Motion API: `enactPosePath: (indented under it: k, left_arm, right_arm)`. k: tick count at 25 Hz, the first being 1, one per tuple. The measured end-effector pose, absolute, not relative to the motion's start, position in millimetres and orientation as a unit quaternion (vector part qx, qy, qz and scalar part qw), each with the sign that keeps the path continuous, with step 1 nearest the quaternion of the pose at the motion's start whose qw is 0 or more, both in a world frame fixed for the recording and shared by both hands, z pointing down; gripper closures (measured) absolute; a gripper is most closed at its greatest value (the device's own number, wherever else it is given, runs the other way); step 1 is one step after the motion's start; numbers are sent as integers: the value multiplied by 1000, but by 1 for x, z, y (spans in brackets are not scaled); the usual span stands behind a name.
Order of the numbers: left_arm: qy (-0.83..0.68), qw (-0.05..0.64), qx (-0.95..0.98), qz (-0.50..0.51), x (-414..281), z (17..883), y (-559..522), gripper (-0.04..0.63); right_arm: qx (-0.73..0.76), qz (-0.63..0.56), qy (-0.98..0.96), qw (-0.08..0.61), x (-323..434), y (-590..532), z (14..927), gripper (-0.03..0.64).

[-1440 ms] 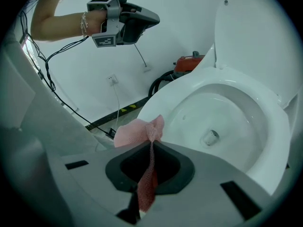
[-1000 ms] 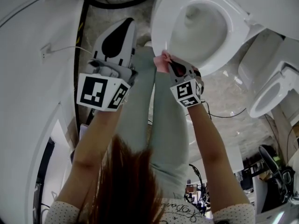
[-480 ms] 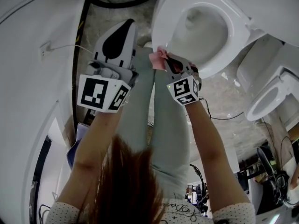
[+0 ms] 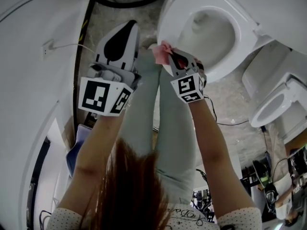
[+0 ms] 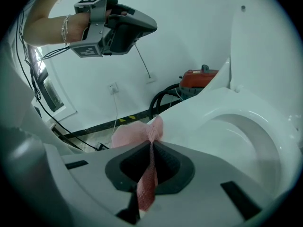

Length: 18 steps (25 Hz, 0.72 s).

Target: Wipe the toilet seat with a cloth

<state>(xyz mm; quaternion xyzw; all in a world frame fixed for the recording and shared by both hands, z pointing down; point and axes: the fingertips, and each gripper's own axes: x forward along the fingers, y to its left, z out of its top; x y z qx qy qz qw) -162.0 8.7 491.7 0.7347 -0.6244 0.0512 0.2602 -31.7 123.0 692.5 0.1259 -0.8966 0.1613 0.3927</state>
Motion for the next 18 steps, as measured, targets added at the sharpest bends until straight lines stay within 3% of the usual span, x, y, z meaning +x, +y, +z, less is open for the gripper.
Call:
enactPosePath:
  k: [18]
  left_arm:
    - [-626, 265, 732, 51, -162, 496, 3, 600]
  right_arm:
    - [136, 144, -908, 369, -56, 83, 688, 589]
